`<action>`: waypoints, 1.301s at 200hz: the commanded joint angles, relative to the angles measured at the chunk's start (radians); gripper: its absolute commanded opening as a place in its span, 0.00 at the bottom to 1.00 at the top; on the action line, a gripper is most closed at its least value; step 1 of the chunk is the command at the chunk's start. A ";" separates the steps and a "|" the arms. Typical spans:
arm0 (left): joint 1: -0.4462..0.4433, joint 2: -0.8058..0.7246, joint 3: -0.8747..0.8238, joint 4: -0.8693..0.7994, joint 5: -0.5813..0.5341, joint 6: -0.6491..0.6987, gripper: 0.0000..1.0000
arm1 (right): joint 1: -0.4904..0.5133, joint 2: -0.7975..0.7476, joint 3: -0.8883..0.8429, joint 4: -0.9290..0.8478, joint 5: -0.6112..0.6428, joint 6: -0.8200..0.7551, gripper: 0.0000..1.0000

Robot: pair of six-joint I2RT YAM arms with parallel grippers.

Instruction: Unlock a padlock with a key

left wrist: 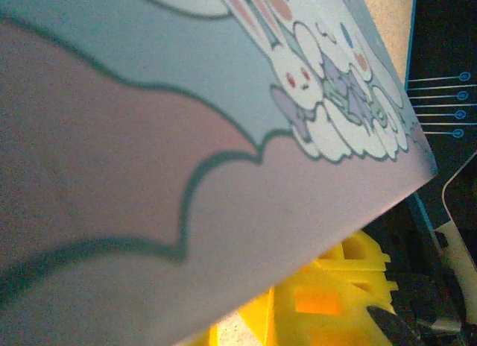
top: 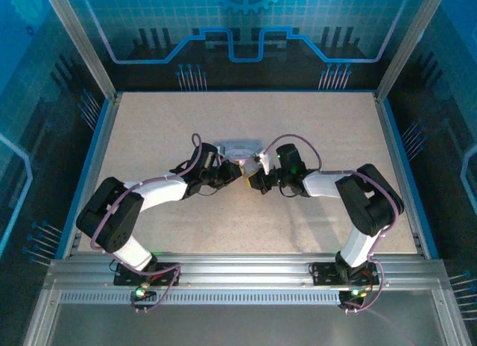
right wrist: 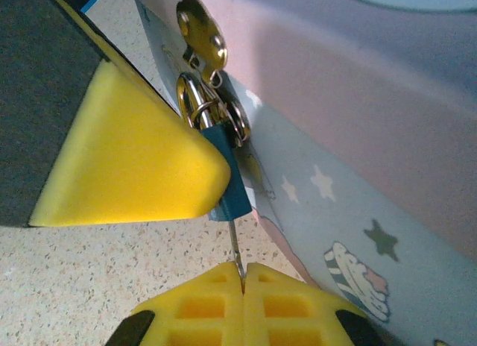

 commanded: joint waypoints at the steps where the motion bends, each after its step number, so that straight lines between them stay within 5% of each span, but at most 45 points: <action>1: -0.030 0.012 0.020 -0.029 0.124 0.036 0.14 | 0.009 -0.048 0.030 0.164 0.001 -0.008 0.00; 59: -0.036 0.016 0.025 -0.032 0.130 0.033 0.14 | 0.011 -0.023 0.096 0.125 -0.009 -0.003 0.00; 179: -0.039 -0.009 0.063 -0.082 0.134 -0.001 0.14 | 0.053 -0.048 0.065 0.071 0.240 -0.133 0.00; 260: -0.047 0.012 0.062 -0.079 0.130 0.002 0.14 | 0.033 -0.066 0.033 0.209 0.099 -0.024 0.00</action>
